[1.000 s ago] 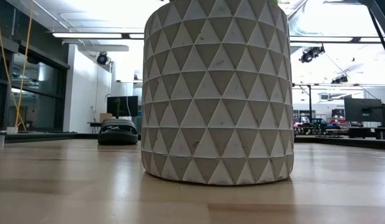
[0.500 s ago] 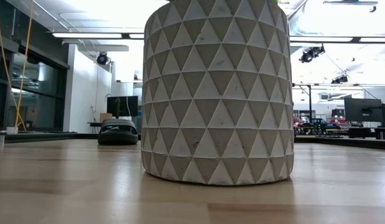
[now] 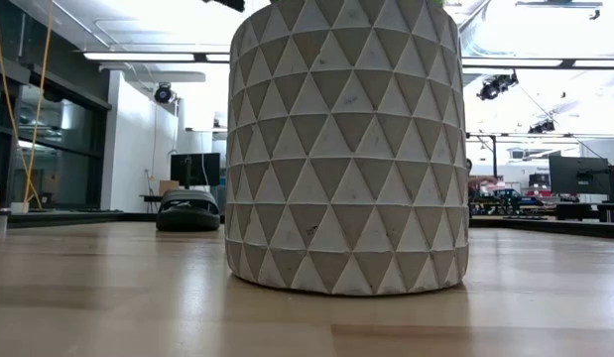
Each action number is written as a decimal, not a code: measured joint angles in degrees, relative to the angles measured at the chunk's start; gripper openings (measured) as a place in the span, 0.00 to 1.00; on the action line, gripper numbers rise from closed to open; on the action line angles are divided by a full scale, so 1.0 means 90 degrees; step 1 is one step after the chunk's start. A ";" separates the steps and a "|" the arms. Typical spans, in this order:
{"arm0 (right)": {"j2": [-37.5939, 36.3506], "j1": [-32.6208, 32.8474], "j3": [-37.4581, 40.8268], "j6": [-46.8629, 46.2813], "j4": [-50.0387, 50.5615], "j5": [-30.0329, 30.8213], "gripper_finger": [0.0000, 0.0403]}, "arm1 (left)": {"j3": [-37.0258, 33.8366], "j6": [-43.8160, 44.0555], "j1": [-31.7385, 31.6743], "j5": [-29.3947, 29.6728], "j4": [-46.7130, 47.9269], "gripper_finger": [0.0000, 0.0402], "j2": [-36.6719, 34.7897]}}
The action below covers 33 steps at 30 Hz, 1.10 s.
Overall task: Pick and place slides into the shelf
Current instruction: Put the pink slide on the shelf
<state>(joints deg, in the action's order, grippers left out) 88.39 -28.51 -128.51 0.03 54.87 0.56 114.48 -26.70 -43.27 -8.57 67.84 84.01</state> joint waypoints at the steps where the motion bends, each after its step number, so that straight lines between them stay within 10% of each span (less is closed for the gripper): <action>1: 0.0001 0.0038 0.0000 0.0002 0.0030 0.0044 0.05 | 0.0000 0.0000 0.0000 0.0005 0.0014 0.29 -0.0084; 8: -0.0236 0.0324 0.0822 -0.0040 -0.0099 0.0161 0.04 | -0.0402 0.0183 0.0017 0.0009 0.0019 0.21 -0.0781; 16: -0.1898 0.0425 0.4748 -0.1135 -0.3397 -0.0128 0.04 | -0.1738 0.0707 0.0017 0.0099 -0.0330 0.17 -0.1845; 33: -0.3199 0.0661 0.9151 -0.3183 -1.0513 0.0940 0.04 | -0.7324 0.4293 0.0369 -0.1035 -0.8051 0.15 -0.3321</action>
<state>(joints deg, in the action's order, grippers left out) 59.59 -22.56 -46.15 -28.62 -39.75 9.02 48.56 11.93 -39.94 -17.89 -4.62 54.12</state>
